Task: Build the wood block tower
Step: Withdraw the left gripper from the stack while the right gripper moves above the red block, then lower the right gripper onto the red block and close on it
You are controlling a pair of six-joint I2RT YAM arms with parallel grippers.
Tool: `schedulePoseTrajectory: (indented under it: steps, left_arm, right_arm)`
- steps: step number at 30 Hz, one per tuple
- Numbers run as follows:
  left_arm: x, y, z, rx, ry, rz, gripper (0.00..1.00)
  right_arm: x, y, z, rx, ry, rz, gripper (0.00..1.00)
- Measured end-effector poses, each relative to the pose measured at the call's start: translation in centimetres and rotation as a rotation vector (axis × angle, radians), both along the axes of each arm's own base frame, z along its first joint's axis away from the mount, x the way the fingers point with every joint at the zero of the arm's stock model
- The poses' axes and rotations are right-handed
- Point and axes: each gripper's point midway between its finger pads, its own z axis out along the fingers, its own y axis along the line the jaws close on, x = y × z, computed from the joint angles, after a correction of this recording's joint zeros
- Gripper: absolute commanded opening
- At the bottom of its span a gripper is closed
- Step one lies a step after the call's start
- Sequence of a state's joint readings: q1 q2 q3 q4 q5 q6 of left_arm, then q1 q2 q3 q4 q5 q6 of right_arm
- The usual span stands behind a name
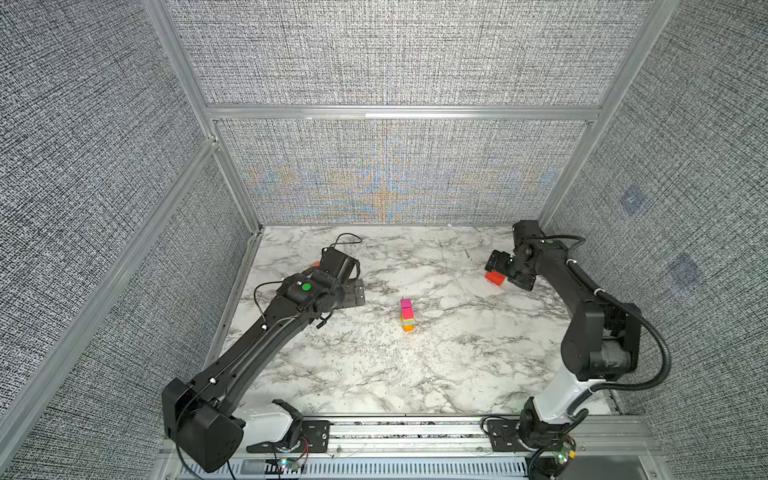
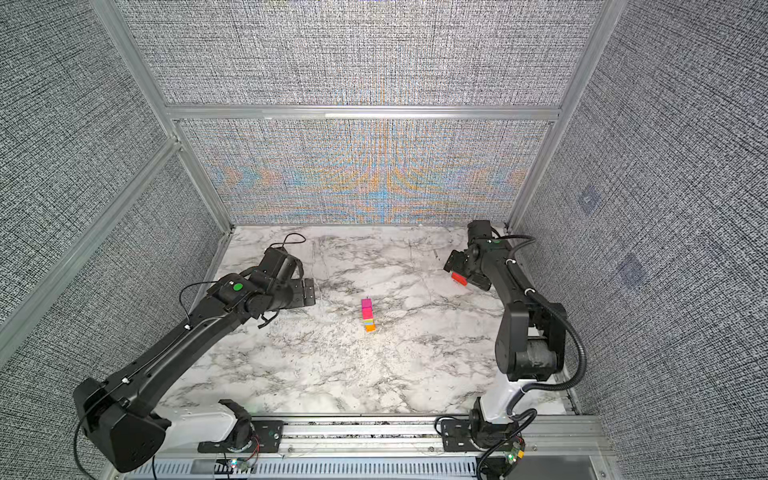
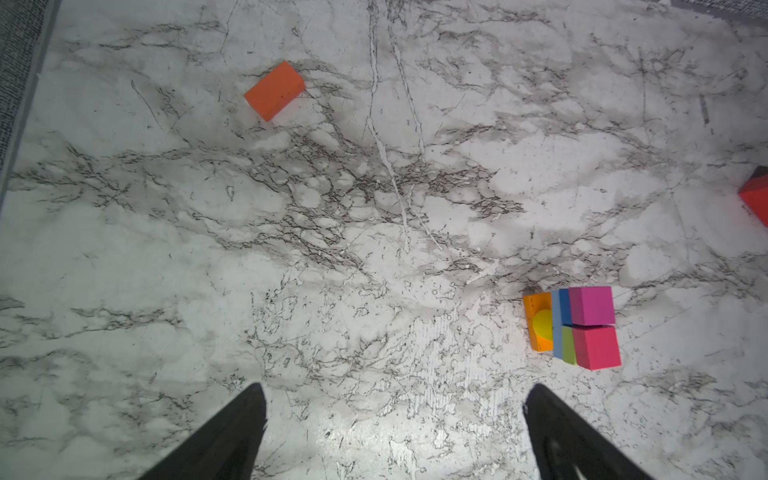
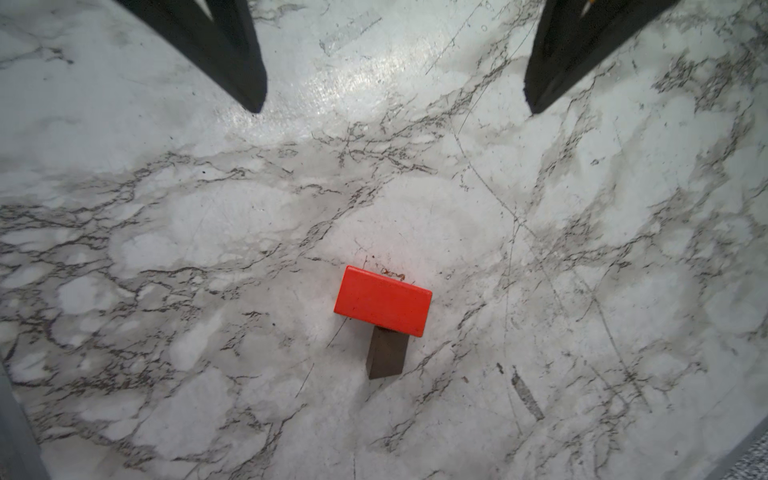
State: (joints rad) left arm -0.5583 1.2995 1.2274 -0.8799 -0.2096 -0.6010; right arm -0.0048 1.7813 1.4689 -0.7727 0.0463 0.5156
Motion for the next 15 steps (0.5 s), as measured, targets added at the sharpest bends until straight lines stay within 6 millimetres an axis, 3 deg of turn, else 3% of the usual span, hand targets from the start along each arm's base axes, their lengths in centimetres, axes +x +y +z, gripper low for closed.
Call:
schedulePoseTrajectory:
  steps: [5,15]
  left_arm:
    - [0.9,1.4,-1.8,0.003,0.044,0.025,0.99]
    - [0.8,1.3,-2.9,-0.060,0.086,0.003,0.99]
  right_arm:
    - [1.8,-0.9,-2.2,-0.019,0.060,-0.076,0.99]
    - [3.7,-1.2,-5.3,-0.020,0.132,-0.142,0.99]
